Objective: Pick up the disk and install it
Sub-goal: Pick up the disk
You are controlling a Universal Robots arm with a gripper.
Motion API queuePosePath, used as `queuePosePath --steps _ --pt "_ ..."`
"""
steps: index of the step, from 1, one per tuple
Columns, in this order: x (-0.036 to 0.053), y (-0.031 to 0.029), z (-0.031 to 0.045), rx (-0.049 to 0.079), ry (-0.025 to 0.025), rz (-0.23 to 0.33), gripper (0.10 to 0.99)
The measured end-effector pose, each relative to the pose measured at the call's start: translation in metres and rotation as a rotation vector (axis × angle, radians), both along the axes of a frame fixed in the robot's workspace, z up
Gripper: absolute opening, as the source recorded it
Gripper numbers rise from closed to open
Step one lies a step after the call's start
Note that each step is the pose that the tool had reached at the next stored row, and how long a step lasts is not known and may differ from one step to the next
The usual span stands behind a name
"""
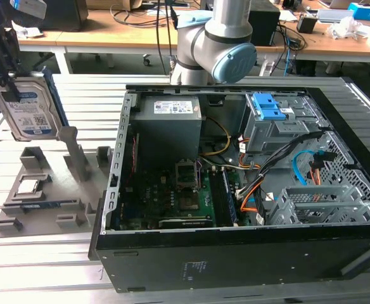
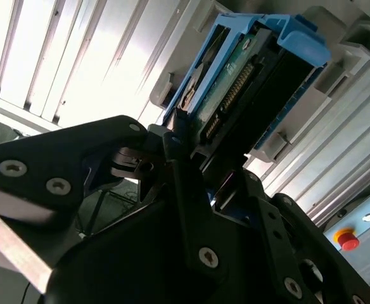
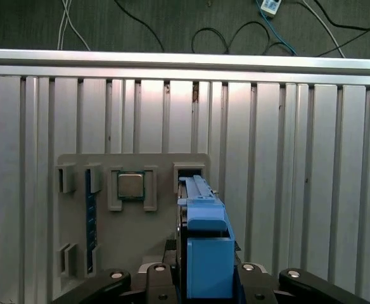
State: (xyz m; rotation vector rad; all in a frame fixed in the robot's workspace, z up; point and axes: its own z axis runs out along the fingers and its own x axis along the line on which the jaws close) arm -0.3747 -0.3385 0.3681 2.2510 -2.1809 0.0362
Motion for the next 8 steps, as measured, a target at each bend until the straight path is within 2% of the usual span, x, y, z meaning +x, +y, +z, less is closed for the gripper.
queuePosePath --steps 2,8 --pt "0.0000 0.0000 0.0054 0.000 -0.0001 0.000 0.365" --pt "0.0000 0.0000 0.0142 0.000 0.0000 0.000 0.365"
